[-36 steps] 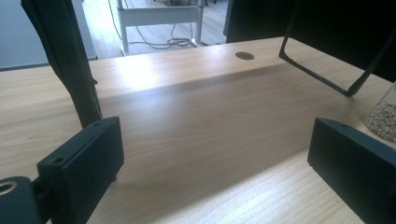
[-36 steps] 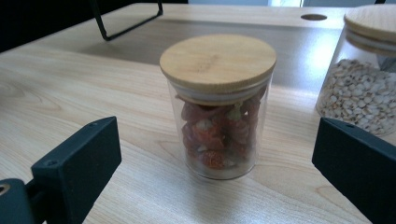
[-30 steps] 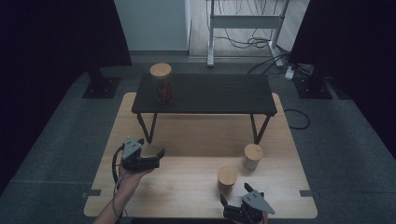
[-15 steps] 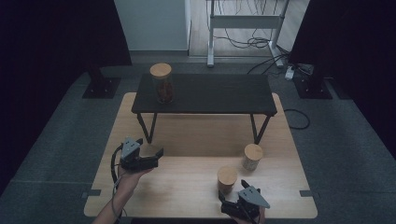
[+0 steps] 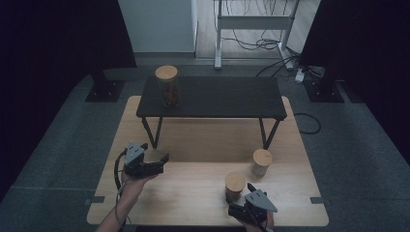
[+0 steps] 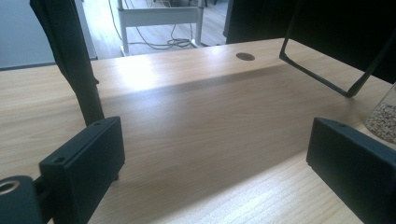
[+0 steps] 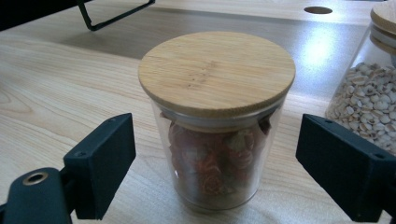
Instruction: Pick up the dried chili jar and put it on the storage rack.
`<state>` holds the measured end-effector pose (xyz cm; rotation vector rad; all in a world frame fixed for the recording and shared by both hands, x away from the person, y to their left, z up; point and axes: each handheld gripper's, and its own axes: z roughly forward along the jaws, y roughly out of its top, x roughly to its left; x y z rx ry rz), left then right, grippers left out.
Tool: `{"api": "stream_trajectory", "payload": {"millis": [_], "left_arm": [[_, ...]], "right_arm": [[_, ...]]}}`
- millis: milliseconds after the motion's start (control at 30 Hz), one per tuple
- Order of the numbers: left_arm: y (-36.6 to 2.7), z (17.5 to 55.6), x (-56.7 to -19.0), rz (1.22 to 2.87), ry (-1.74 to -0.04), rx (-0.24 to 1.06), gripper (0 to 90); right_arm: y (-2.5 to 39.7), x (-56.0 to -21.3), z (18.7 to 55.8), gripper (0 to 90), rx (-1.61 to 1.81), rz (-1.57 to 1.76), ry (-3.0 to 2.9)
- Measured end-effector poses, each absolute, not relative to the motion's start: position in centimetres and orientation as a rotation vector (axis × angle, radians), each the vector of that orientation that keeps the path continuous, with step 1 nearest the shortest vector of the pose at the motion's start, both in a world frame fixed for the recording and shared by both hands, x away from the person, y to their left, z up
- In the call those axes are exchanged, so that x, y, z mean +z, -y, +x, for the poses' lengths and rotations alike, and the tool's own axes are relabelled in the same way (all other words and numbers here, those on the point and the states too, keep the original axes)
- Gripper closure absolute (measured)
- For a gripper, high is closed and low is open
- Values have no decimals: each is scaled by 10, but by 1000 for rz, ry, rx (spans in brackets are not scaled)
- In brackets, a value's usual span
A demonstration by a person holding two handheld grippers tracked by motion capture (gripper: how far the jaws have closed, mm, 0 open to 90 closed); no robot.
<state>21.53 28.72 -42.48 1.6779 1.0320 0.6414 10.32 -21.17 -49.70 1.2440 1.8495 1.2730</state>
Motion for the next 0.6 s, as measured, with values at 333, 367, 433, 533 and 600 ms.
{"api": "stream_trajectory", "payload": {"millis": [333, 367, 433, 533, 600], "left_arm": [[-290, 217, -426, 1671, -1045, 643, 39], [-290, 217, -426, 1671, -1045, 643, 39], [-290, 217, -426, 1672, -1043, 644, 39], [-289, 217, -426, 1673, -1041, 644, 39], [-289, 217, -427, 1673, -1041, 645, 39]], "right_arm": [[206, -495, 114, 114, 1254, 1260, -1870], [205, -495, 114, 112, 1251, 1260, -1870], [204, -495, 116, 112, 1248, 1260, -1870], [202, -495, 118, 113, 1246, 1266, -1870], [200, -494, 119, 113, 1239, 1269, -1872]]}}
